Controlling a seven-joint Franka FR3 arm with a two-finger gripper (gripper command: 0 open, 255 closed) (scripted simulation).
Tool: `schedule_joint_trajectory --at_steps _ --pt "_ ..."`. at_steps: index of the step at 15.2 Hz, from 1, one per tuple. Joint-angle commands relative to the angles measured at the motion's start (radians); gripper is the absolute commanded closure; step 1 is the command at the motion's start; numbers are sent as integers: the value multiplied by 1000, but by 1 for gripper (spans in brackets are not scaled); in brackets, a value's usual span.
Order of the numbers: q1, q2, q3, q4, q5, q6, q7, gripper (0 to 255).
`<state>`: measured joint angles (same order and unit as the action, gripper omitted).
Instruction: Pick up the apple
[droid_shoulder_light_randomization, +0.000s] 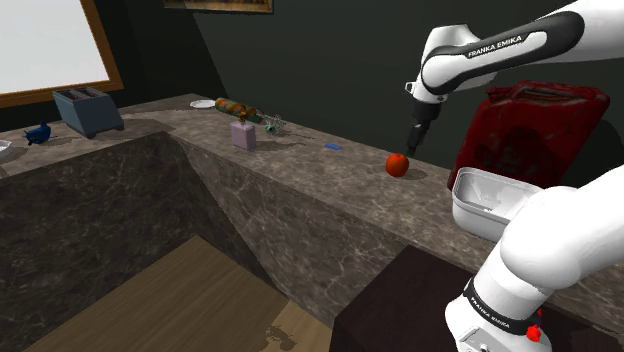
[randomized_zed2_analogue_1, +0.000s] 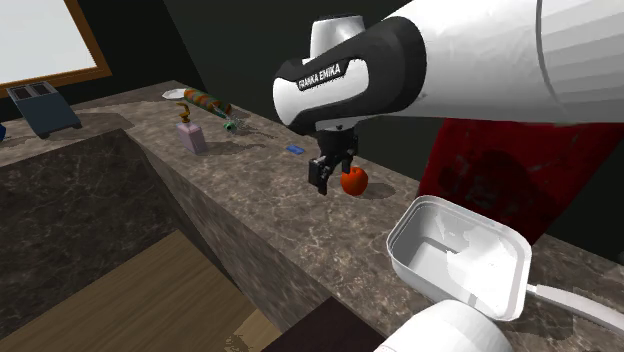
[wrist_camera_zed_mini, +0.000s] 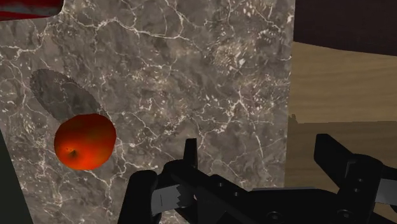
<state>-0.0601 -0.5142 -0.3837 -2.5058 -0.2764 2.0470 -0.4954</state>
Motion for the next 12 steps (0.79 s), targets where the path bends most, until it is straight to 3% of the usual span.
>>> schedule_joint_trajectory --at_steps 1,7,12 --pt "-1 53 -40 15 -7 61 -47 0" --pt "18 258 -167 103 43 235 -214 0" --pt "39 460 -256 213 193 352 -407 0"
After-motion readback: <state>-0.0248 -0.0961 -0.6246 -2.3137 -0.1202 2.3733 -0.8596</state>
